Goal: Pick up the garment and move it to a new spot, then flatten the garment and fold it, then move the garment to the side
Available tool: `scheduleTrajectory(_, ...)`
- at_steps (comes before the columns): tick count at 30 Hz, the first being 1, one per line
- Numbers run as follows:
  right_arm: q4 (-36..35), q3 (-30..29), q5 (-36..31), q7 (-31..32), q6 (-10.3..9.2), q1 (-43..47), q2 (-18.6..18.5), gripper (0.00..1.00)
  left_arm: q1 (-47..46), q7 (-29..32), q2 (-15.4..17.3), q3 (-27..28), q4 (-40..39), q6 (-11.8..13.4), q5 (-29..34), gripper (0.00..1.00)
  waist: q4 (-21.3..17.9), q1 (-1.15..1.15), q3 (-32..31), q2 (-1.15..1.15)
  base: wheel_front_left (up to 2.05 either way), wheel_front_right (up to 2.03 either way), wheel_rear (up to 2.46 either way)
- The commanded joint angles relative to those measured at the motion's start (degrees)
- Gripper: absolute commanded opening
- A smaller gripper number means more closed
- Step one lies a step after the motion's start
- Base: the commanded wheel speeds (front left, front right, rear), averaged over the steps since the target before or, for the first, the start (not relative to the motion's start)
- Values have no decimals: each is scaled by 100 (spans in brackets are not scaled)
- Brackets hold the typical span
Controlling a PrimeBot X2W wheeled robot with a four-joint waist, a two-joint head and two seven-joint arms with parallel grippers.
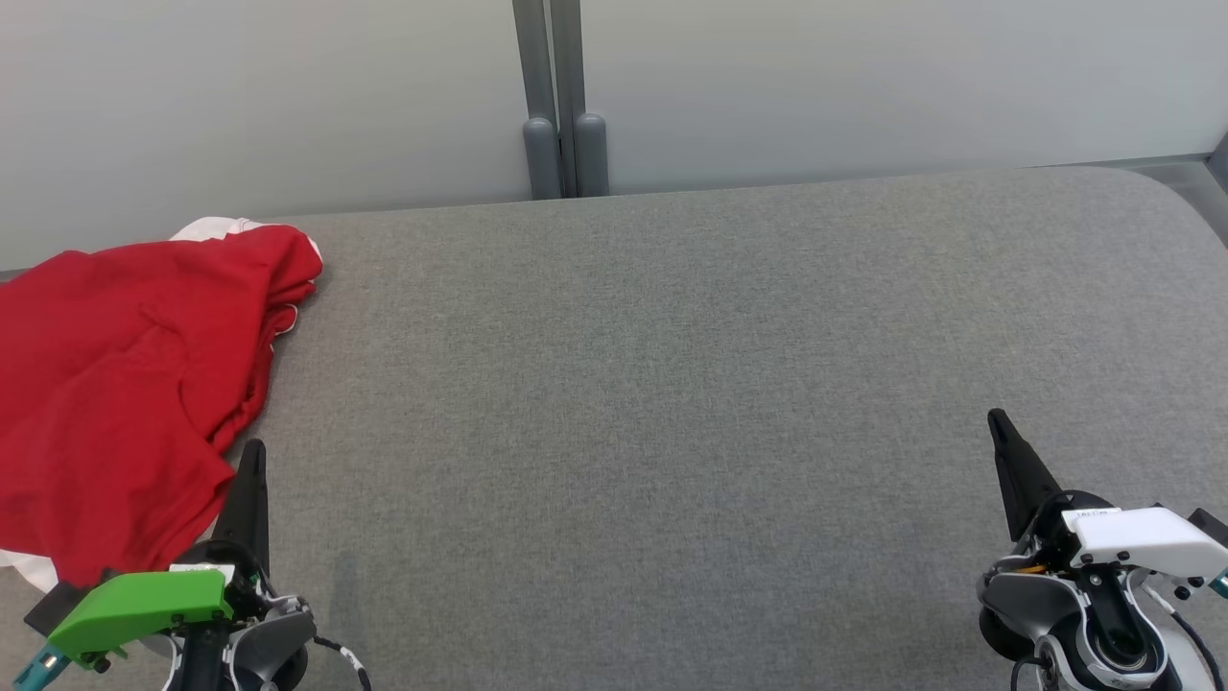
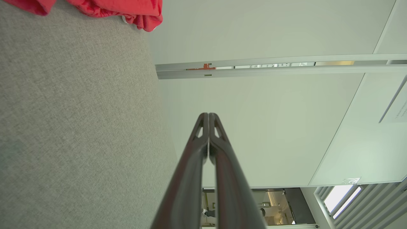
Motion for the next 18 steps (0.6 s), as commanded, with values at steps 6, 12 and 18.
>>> scheduleTrajectory(6,10,7,40,13,0,-28,-25,0,-80,13,10,4,-6,-37,31,0,0,0,0,0,0,0,0)
scheduleTrajectory(12,10,7,40,13,0,-28,-25,0,-80,12,10,4,-6,-37,31,0,0,0,0,0,0,0,0)
scheduleTrajectory(18,10,7,40,13,0,-28,-25,0,-80,12,10,4,-6,-37,31,0,0,0,0,0,0,0,0)
